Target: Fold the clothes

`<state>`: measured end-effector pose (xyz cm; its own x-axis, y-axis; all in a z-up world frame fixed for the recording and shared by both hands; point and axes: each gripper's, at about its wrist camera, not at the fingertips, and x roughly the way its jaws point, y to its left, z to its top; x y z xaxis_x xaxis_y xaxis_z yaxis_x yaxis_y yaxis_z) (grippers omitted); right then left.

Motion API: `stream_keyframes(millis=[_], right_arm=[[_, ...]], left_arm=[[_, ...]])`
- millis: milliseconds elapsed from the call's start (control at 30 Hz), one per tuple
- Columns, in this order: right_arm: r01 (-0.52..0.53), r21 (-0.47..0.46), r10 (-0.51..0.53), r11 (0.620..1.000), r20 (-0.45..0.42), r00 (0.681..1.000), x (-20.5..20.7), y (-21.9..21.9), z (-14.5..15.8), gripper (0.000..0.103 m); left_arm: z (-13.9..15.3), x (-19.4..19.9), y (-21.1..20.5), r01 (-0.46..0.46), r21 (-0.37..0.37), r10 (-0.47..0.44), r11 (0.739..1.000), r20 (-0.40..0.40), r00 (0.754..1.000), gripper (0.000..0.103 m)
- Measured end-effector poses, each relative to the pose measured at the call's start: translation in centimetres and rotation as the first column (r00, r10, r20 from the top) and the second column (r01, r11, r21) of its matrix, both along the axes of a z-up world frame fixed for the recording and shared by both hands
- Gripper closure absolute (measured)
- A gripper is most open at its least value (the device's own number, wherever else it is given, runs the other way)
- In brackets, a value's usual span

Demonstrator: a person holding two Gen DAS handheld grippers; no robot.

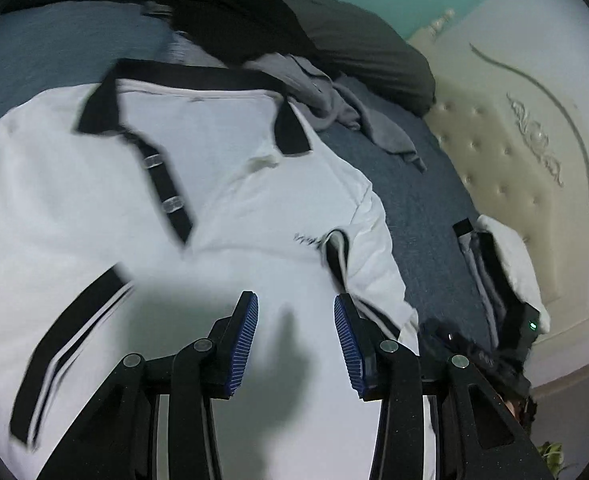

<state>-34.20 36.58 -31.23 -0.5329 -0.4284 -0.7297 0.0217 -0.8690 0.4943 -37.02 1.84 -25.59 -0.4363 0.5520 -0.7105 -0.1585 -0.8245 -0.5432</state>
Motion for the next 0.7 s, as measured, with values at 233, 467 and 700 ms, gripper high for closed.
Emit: stream_keyframes(millis=[233, 467, 700], right_arm=[[-0.125, 0.103, 0.128, 0.987, -0.026, 0.991, -0.8, -1.7, 0.6, 0.068], [-0.206, 0.153, 0.210, 0.967, -0.015, 0.977, -1.2, -2.4, -0.4, 0.068], [-0.236, 0.197, 0.246, 0.952, -0.029, 0.969, -1.4, -2.6, -0.8, 0.090]], left_arm=[[-1.6, -4.7, 4.2, 0.018, 0.021, -0.019, 1.000, 0.046, 0.999, 0.059], [-2.6, -6.5, 6.0, 0.017, 0.016, -0.018, 1.000, 0.050, 0.999, 0.059], [-3.8, -7.4, 7.2, 0.040, -0.011, -0.039, 0.999, 0.070, 0.997, 0.061]])
